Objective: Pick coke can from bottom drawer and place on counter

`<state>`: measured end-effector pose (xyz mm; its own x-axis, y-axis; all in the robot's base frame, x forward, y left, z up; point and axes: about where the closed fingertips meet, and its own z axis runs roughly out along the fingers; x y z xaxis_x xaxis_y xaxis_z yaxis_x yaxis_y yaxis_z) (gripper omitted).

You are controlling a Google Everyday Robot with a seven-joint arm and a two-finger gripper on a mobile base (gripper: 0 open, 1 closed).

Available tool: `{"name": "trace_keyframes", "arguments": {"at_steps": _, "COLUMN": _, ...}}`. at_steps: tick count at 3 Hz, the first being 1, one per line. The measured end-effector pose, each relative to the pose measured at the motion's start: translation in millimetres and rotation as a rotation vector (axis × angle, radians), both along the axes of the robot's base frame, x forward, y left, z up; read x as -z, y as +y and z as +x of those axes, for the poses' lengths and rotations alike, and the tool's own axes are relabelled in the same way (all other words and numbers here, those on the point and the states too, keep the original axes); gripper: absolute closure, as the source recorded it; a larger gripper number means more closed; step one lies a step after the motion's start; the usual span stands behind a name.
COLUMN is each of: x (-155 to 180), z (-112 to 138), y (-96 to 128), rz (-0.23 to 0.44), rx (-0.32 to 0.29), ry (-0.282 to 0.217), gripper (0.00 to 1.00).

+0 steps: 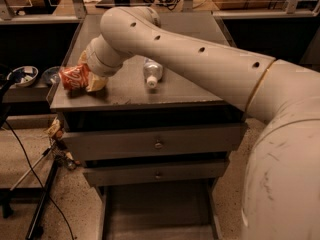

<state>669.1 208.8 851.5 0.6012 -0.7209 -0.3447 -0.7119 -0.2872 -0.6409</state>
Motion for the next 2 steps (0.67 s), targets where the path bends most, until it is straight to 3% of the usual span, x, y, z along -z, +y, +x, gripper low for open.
{"name": "trace_keyframes", "arguments": {"at_steps": 1, "x": 0.1, "z": 0.0, "y": 0.1, "rz": 0.0, "rx": 0.0, "ry": 0.0, "gripper": 0.0}}
{"name": "trace_keyframes", "arguments": {"at_steps": 2, "x": 0.1, "z": 0.0, "y": 0.1, "rz": 0.0, "rx": 0.0, "ry": 0.0, "gripper": 0.0}}
